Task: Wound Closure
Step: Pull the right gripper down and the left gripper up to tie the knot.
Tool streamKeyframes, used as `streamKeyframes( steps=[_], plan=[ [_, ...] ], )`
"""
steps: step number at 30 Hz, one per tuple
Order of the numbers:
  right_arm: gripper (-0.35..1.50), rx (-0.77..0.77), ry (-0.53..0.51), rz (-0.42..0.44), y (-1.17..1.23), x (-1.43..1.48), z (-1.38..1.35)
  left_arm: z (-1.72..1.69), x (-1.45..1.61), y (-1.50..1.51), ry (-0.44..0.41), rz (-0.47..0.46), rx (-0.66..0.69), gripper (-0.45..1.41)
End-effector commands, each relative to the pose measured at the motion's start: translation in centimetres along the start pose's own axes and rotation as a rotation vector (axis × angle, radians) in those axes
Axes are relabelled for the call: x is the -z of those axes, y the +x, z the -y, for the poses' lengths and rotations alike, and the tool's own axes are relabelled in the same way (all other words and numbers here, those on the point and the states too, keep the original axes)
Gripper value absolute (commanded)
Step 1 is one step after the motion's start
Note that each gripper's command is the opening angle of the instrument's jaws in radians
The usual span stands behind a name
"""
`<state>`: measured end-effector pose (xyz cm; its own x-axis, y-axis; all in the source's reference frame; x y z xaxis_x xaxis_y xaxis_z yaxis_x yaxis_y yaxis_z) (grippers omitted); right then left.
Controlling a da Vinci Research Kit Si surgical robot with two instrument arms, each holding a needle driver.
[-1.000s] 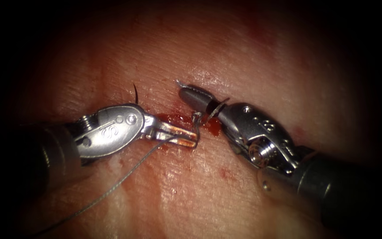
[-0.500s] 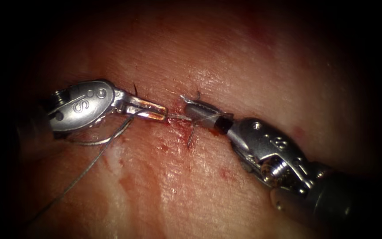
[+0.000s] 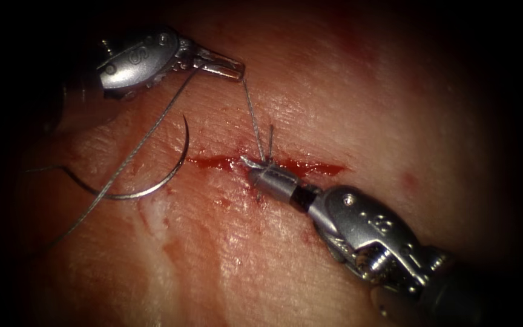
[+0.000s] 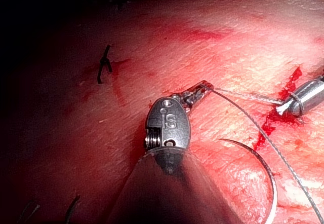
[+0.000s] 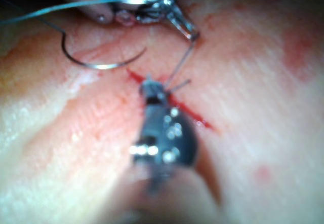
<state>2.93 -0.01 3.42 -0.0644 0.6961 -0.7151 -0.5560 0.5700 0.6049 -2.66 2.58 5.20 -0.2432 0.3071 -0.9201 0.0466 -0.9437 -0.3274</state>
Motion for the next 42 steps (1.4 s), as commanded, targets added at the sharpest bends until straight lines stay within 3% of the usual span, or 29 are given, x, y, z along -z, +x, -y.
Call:
streamKeyframes(
  steps=[1,12,19,25,31,42],
  plan=[
    [-0.35,0.002,0.003,-0.001,-0.03,-0.05,-0.01,0.12,-0.05,-0.02,0.002,-0.002,-0.003,-0.45],
    [-0.35,0.019,0.017,0.016,-0.17,0.04,0.10,0.66,-0.06,-0.12,0.008,-0.002,0.003,-0.45],
    [-0.35,0.106,0.100,0.034,-0.20,-0.03,0.07,0.85,-0.15,-0.17,0.020,0.000,0.009,-0.45],
    [-0.35,0.148,0.103,0.037,-0.19,-0.13,0.10,1.09,-0.16,-0.20,0.068,0.004,0.015,-0.45],
    [-0.35,0.174,0.107,0.040,-0.21,-0.14,0.12,1.13,-0.14,-0.23,0.084,0.012,0.019,-0.45],
    [-0.35,0.233,0.210,0.086,-0.33,-0.11,0.24,1.19,-0.13,-0.24,0.121,0.031,0.008,-0.45]
  ],
)
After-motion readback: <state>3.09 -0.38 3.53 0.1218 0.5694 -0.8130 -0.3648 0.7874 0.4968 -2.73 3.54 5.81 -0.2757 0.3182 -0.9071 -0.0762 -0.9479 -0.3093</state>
